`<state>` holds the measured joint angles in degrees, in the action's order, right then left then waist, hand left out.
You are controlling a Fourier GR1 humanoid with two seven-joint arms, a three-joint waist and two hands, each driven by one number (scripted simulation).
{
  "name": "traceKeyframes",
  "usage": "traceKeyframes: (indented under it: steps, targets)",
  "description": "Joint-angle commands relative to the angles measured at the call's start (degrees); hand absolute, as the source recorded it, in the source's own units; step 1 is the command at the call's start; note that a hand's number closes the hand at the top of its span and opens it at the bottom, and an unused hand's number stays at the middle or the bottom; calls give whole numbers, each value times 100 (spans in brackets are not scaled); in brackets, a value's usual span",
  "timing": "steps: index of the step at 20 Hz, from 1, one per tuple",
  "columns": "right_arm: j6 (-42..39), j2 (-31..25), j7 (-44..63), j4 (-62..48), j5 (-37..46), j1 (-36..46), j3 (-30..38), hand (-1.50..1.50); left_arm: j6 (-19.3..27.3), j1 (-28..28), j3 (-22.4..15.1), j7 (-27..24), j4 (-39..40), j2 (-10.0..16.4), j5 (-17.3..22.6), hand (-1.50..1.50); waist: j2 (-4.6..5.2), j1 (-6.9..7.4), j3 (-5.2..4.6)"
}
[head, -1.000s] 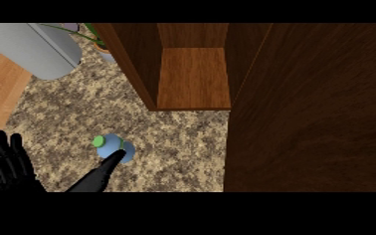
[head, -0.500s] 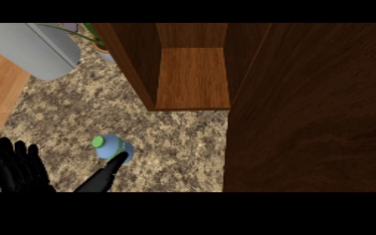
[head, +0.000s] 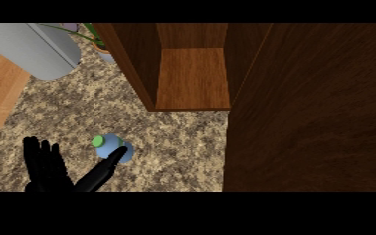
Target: Pick up the bottled water, place it into the cabinet and close the cabinet
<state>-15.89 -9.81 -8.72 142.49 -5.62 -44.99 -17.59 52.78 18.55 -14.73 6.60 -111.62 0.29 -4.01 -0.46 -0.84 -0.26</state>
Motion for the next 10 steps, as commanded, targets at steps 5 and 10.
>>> traceKeyframes:
  steps: [5,10]
  targets:
    - [-36,-216,64,1265,223,-891,-377,-150,-680,-173,647,-1927,1667,-28,1872,-150,5,-47,-6]
    - [-54,-199,-362,817,166,-849,-286,-150,-1822,-441,1115,-3304,2962,-28,3065,-150,20,-18,0]
